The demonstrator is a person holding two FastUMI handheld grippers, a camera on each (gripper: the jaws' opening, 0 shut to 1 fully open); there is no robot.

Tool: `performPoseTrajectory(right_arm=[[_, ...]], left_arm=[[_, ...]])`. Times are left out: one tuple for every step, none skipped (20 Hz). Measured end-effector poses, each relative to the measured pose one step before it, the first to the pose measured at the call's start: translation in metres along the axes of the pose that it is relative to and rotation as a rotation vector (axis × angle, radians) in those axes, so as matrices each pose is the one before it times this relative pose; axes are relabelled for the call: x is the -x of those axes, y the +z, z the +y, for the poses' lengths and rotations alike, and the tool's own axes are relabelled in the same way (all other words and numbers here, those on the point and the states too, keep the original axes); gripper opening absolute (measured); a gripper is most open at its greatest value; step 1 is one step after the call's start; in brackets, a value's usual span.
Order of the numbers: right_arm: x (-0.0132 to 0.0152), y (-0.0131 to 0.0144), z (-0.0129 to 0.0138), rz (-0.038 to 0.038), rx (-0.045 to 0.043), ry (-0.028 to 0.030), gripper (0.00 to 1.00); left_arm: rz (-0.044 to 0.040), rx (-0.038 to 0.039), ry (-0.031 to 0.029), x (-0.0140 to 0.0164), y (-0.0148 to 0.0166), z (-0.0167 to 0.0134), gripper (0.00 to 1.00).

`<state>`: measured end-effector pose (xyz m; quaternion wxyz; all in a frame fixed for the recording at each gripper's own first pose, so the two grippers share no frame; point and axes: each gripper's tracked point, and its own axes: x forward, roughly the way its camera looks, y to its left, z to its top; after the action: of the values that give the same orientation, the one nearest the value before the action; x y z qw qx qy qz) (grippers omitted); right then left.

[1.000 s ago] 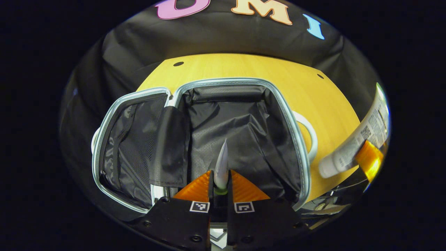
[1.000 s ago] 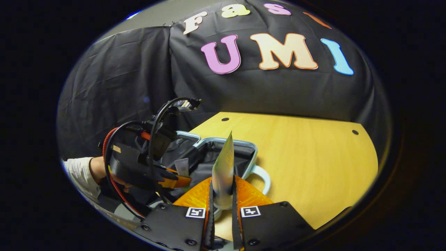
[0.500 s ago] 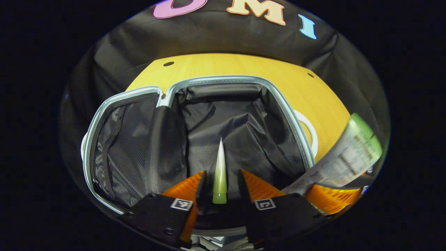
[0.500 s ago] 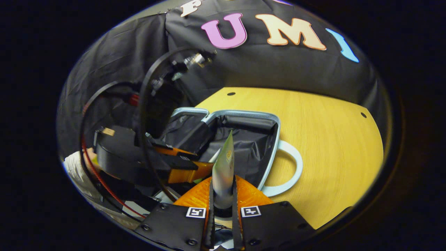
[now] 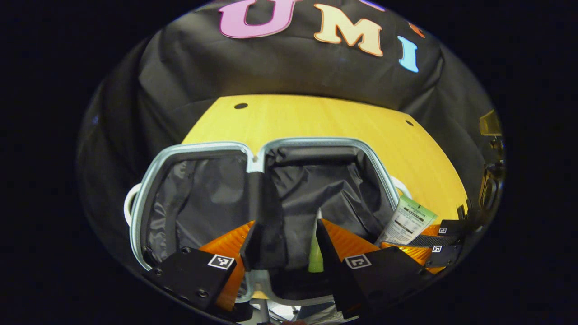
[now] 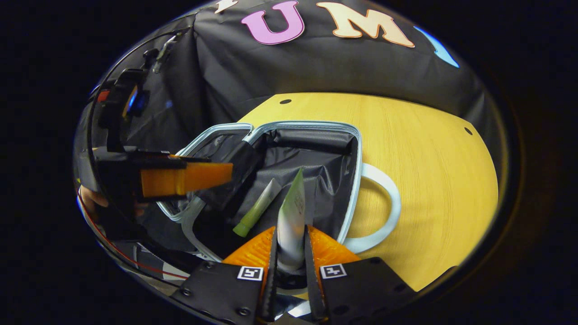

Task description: First open the suitcase, pack the skin care products into it, and then close the suitcase.

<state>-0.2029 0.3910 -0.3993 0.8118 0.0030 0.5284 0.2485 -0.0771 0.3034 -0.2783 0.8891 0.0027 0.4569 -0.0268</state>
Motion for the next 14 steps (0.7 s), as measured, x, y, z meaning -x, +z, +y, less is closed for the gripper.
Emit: performPoseTrajectory(right_arm=[[0.00136,0.00729,0.0004,-0.02428,0.00524,-0.00213,0.28],[0.00143,0.00807,0.0021,-0.02795,0.00033,0.00942,0.4],[0.00216,0.00763,0.00272,-0.02581,0.00024,0.01053,0.53],[0.00066,0.00719,0.0001,-0.02372,0.00485,-0.00044,0.65],[0.00032,0.00551,-0.00152,-0.02217,0.00733,-0.00167,0.77],[0.00252,0.00551,-0.00048,-0.01959,0.00436,0.00038,0.97],[0.00504,0.00532,-0.00003,-0.01644,0.00302,-0.001,0.98],[0.00351,0.0051,-0.00035,-0.01758,0.00221,0.00052,0.98],[0.00305,0.00506,-0.00312,-0.01788,0.005,-0.00629,0.98],[0.0041,0.00628,-0.00415,-0.01808,0.00795,-0.0083,0.98],[0.00471,0.00614,-0.00396,-0.01941,0.01059,-0.00859,0.98],[0.00452,0.00685,-0.00501,-0.01967,0.01264,-0.00957,0.98],[0.00369,0.00754,-0.00745,-0.01837,0.01604,-0.01295,0.98],[0.00416,0.01082,-0.01047,-0.03238,0.01523,-0.02372,0.98]], left_arm=[[-0.0144,0.01648,0.00864,0.00377,0.00591,0.00898,0.73],[-0.01434,0.01294,0.02083,0.00264,0.00624,0.01274,0.73],[-0.01049,0.01066,0.0255,0.00349,0.00328,0.01614,0.73],[-0.00894,0.00974,0.02608,0.00189,0.00595,0.01674,0.73],[-0.00551,0.01368,0.02497,-0.00024,0.00282,0.01621,0.74],[-0.01799,0.01397,0.01531,0.00129,0.006,0.01406,0.75],[-0.01167,0.01138,0.01592,0.00188,0.00495,0.01368,0.76],[-0.01208,0.00492,0.02649,0.00122,0.00281,0.01641,0.79],[-0.00359,-0.00024,0.03701,-0.00039,0.003,0.01859,0.88],[0.00177,0.00107,0.03404,-0.0015,0.00222,0.01807,0.91],[-0.00284,0.00448,0.02893,-0.00143,0.00201,0.01491,0.93],[-0.00104,0.00909,0.02404,-0.00159,0.00323,0.01476,0.93],[-0.00513,0.01158,0.0171,-0.00109,0.00259,0.01167,0.92],[-0.01358,0.00891,0.01364,-0.00361,0.00343,0.01174,0.93]])
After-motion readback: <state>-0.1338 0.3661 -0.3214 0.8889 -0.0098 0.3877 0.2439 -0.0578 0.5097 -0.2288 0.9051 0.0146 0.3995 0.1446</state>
